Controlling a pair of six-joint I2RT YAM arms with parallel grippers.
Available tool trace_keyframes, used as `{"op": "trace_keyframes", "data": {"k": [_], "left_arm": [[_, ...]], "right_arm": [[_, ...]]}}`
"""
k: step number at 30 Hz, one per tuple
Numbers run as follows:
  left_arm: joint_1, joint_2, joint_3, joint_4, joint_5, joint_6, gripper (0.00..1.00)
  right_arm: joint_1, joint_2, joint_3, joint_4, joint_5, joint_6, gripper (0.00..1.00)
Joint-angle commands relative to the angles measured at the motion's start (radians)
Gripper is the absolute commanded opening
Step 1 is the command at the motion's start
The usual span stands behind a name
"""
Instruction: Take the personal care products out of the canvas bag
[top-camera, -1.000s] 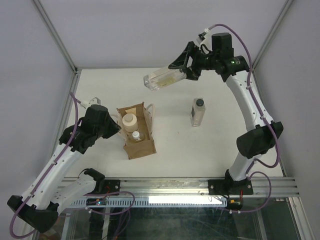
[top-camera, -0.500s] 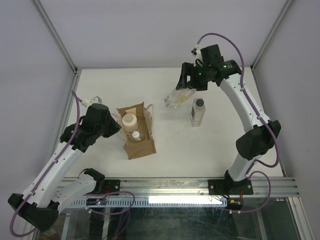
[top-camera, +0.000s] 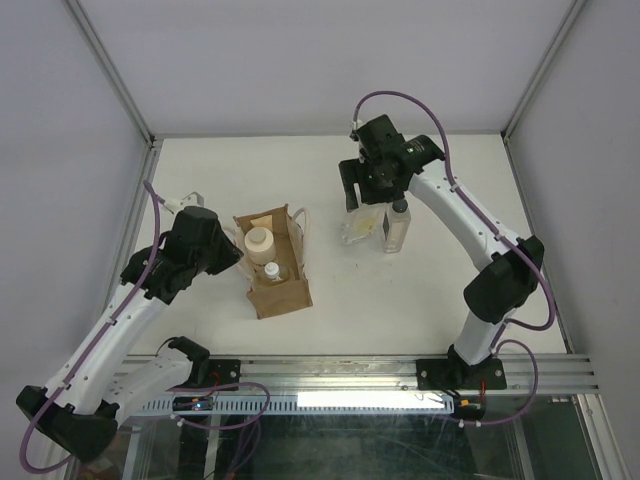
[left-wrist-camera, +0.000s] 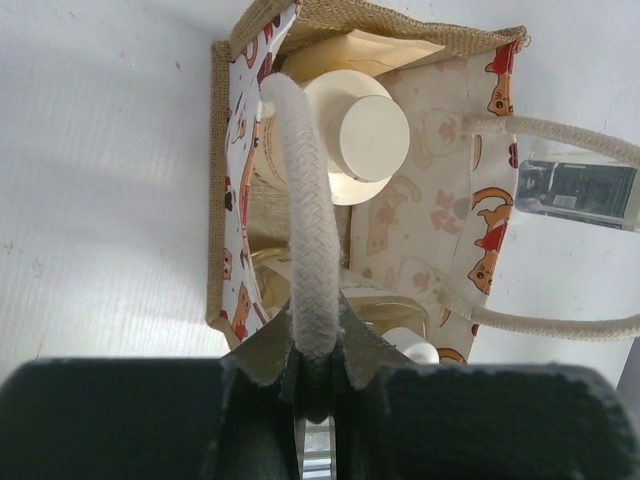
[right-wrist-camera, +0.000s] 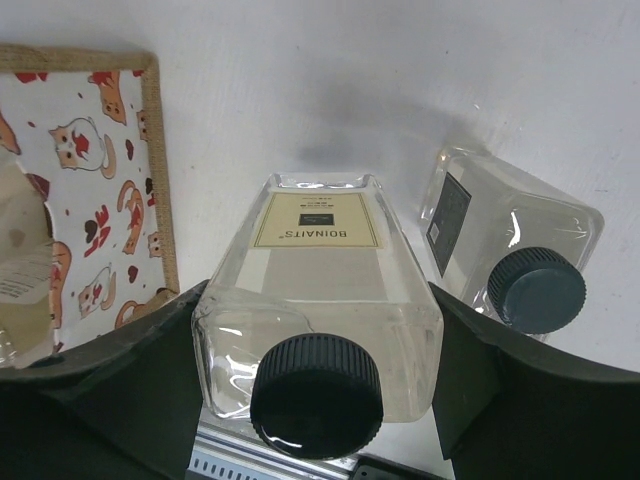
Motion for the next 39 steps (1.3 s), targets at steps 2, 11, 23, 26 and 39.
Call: {"op": "trace_keyframes", "data": {"k": [2,11,23,26,39], "left_arm": [[0.007,0.014,0.03,0.042,0.019,0.014,0.0],[0.007,0.002,0.021,0.041,0.019,0.008,0.0],[0.007,-0.012,0.016,0.04,0.023,0.011,0.0],[0.006,-0.018,0.011,0.041,0.022,0.008,0.0],[0.007,-0.024,0.013,0.041,0.02,0.008,0.0]], "right_arm": [[0.022,-0.015,0.016,0.093,0.107,0.03,0.0],[0.029,0.044,0.011,0.128,0.113,0.046,0.02],[0.027,0.085,-0.046,0.163,0.179,0.043,0.16],[0.029,0.074,-0.095,0.189,0.18,0.042,0.27],[0.029,0.055,0.019,0.096,0.148,0.007,0.95]]}}
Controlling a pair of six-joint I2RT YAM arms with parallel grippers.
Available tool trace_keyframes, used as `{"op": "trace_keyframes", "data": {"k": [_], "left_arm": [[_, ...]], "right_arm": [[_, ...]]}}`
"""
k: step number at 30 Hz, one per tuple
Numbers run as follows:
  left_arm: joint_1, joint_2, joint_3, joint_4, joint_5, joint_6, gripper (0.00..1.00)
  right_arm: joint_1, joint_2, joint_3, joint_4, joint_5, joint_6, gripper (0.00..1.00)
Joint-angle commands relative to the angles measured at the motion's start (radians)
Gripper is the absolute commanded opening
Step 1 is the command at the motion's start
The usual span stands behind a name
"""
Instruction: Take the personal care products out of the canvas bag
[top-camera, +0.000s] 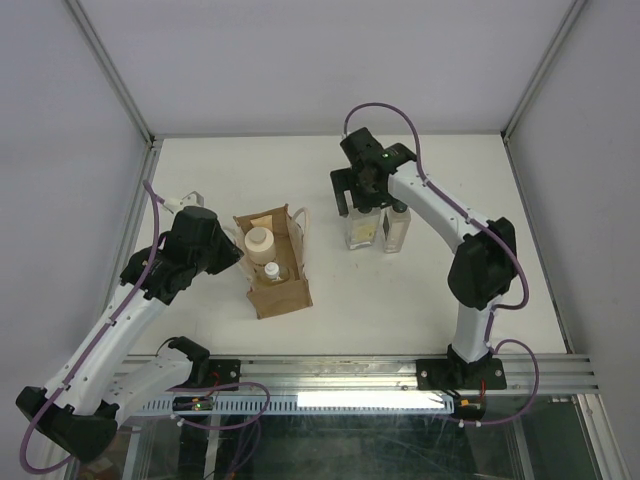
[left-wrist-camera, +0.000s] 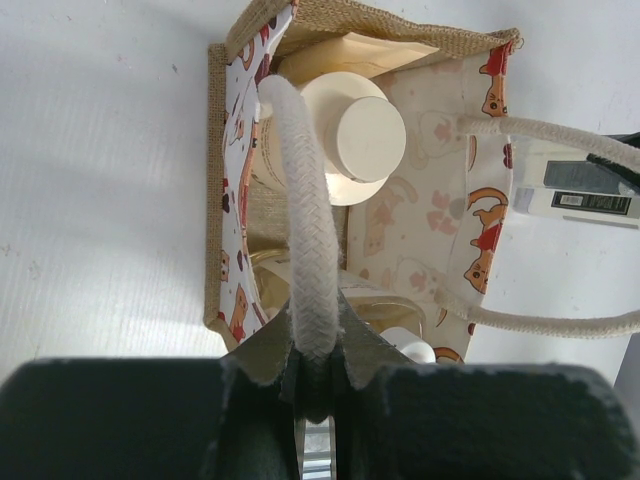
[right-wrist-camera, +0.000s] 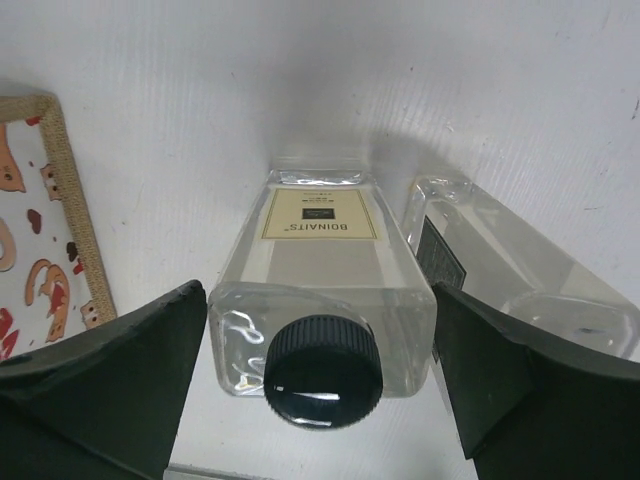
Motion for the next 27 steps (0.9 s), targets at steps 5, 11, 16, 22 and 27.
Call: {"op": "trace_keyframes", "data": {"k": [5,11,16,22,27], "left_arm": [[0.007,-0.023,0.009,0.033,0.017,0.002,0.0],[0.007,-0.014,0.012,0.032,0.021,0.003,0.0],[0.007,-0.013,0.013,0.032,0.018,0.003,0.0],[0.007,-0.008,0.02,0.032,0.023,0.004,0.0],[0.007,-0.01,0.021,0.032,0.026,0.003,0.0]], "right_arm": [[0.005,-0.101,0.211,-0.085,-0.016,-0.053,0.99],[0.009,-0.224,0.165,0.009,-0.192,-0.083,0.99],[0.108,-0.334,0.025,0.204,-0.398,-0.184,0.99],[0.273,-0.412,-0.08,0.36,-0.559,-0.379,0.99],[0.434,-0.395,-0.119,0.36,-0.585,-0.642,0.93]]}}
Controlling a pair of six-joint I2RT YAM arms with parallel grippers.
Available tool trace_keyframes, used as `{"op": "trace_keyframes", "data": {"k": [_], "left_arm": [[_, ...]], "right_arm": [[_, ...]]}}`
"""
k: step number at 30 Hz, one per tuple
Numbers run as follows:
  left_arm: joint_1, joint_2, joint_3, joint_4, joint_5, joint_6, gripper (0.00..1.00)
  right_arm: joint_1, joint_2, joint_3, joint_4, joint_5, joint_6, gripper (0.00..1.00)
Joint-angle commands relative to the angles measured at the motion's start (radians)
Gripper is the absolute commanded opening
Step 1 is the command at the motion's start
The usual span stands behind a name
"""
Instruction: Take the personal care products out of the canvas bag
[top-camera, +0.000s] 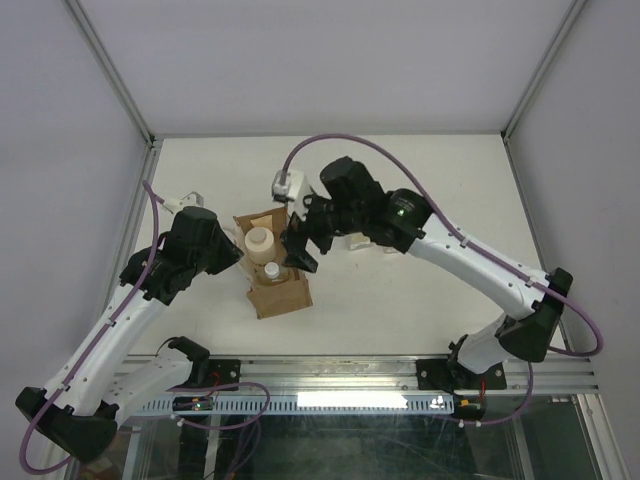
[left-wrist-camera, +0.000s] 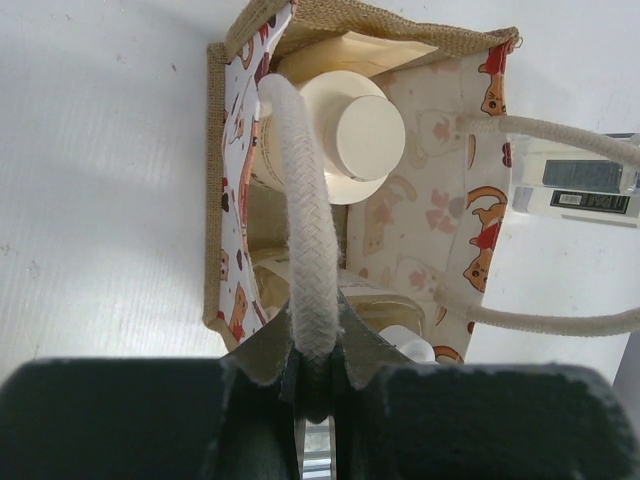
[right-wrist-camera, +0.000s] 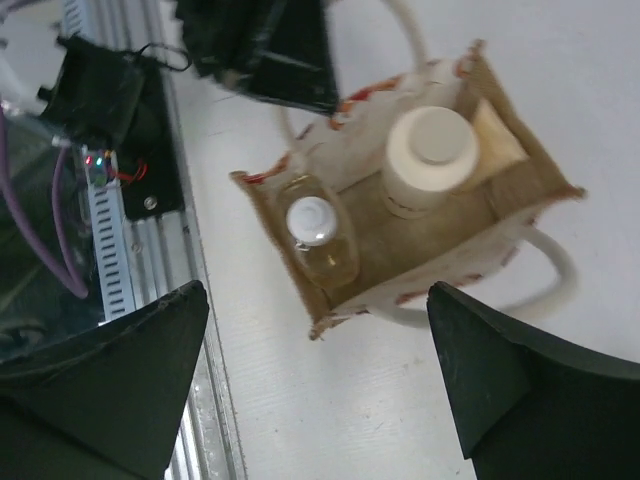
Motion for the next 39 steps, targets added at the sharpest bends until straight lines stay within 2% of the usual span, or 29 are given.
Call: {"op": "trace_keyframes", "data": {"k": [1,9,16,29,39], "left_arm": [[0.006,-0.005,0.023,0.034,0.024,0.003,0.0],[0.007,-0.02,0.03,0.026,0.016,0.003,0.0],[0.006,-0.044,0.017,0.011,0.001,-0.002,0.0],[0.006,-0.08,-0.005,-0.001,-0.011,-0.012,0.0],[0.007,-0.082,-0.001,-0.001,-0.009,-0.01,0.0]], "right_arm": [[0.122,0.004,0.005,0.064,-0.046,-0.263,0.93],[0.141,0.213,0.166,-0.09,-0.009,-0.177,0.86],[0.142,0.297,0.158,-0.079,-0.019,-0.124,0.82],[0.142,0.362,0.165,-0.069,0.0,-0.113,0.71],[0.139,0.422,0.212,-0.074,0.116,-0.101,0.62]]}}
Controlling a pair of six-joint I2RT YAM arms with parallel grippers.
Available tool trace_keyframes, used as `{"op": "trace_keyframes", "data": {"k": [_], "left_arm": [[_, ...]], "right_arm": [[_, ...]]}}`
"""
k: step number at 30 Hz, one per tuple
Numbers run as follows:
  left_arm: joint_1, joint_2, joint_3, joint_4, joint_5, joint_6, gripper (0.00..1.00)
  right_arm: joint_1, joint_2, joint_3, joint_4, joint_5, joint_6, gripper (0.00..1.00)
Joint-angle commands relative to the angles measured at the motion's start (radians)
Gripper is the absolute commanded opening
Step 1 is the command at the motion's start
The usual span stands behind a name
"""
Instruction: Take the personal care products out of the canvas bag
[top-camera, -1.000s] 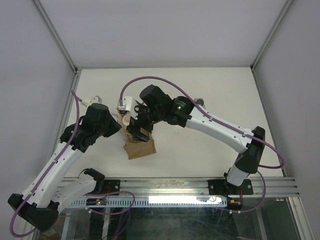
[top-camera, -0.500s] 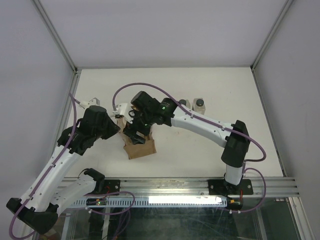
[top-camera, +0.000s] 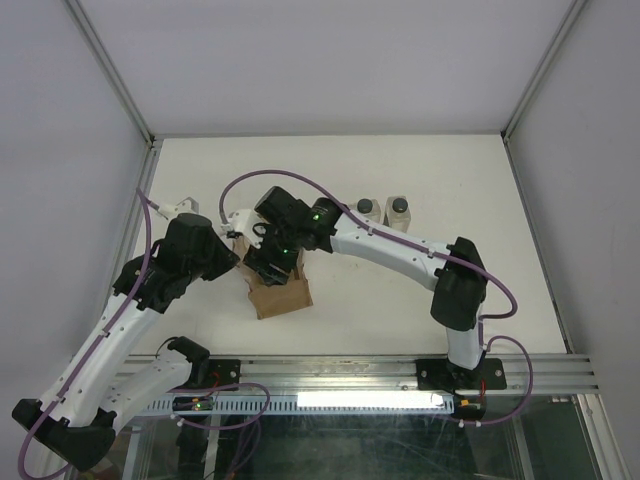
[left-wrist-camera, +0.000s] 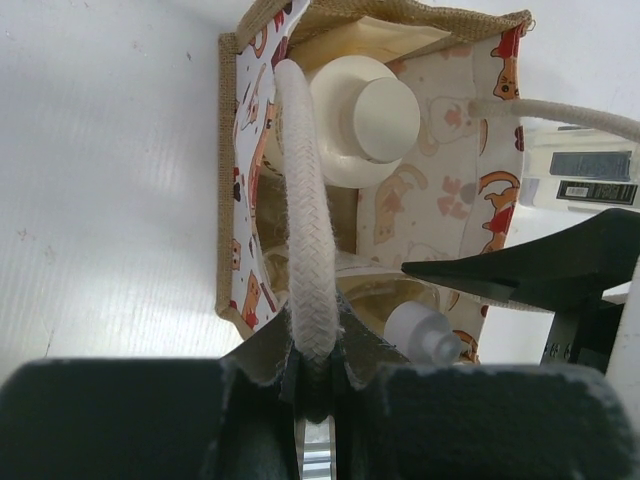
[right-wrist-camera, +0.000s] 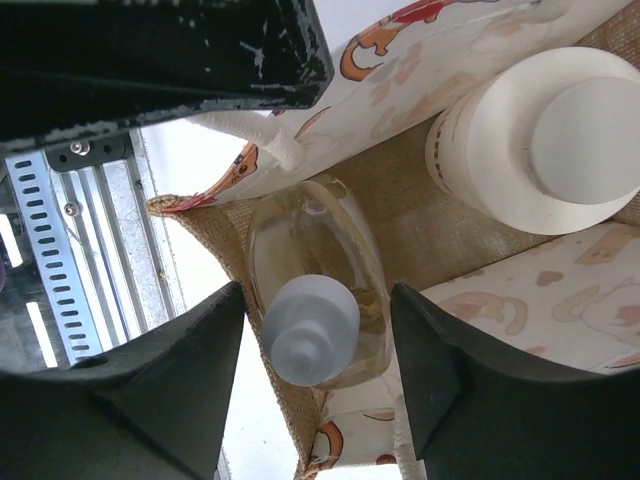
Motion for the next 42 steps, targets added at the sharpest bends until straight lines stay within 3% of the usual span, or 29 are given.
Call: {"op": "trace_keyframes", "data": {"k": [1,4,8,15,42], "left_arm": [[0.007,-0.023,0.017,0.037,-0.005,-0.009,0.0],[0.006,-0.024,0.016,0.037,-0.004,-0.008,0.0],[0.006,-0.027,0.014,0.037,-0.003,-0.005,0.0],[0.007,-0.026,0.012,0.038,-0.002,-0.005,0.0],[0.007,-0.022,0.021,0.037,-0.012,-0.002,0.0]], "right_arm": [[0.001,0.018,0.072,0.026,0.071,0.018,0.6],[0.0,0.025,0.089,0.016,0.042,0.038,0.6],[-0.002,-0.004,0.076,0.041,0.011,0.06,0.7],[-0.011,-0.015,0.102,0.031,0.006,0.075,0.74],[0.03,0.01,-0.076,0.076,0.054,-0.069,0.72]]}}
